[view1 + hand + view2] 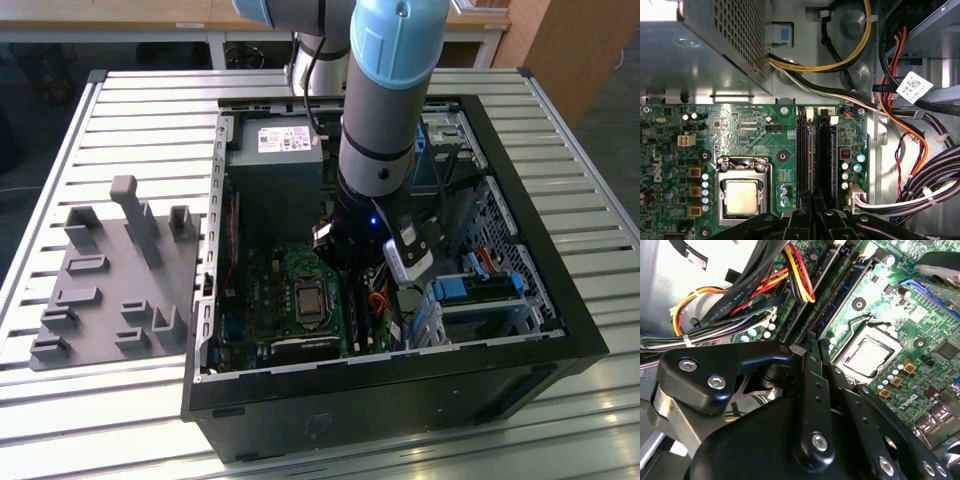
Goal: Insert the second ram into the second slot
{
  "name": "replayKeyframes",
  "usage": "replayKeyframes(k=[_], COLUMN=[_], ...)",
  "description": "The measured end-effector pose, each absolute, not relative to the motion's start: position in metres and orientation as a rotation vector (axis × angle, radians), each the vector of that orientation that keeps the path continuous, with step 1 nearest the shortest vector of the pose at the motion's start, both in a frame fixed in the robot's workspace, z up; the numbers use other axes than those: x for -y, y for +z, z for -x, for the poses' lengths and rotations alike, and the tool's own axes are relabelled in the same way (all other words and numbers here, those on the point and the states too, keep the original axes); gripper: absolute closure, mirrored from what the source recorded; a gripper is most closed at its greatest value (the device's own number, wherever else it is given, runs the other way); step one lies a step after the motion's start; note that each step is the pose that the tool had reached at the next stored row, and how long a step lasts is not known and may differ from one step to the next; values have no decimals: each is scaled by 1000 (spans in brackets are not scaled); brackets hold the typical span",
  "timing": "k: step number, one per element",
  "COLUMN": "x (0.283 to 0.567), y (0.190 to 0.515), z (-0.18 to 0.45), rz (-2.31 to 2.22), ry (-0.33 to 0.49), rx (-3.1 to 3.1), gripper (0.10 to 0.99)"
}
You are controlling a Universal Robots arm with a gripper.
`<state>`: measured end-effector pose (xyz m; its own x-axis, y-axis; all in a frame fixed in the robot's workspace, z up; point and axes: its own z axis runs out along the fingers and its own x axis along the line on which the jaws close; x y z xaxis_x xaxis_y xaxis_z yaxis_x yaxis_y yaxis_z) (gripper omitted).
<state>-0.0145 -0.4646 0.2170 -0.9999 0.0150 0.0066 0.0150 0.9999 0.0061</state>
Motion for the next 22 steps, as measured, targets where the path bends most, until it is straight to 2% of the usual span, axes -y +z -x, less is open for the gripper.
replayKeyframes(k=[8,9,20,21,22], x=[465,465,465,465,465], y=[217,217,233,233,233], z=[15,15,15,15,15], rz=[24,24,24,24,24], ry=[-9,-9,-10,-10,-10], rx=[3135,3135,3135,3135,3135], gripper=[941,878,878,894,961])
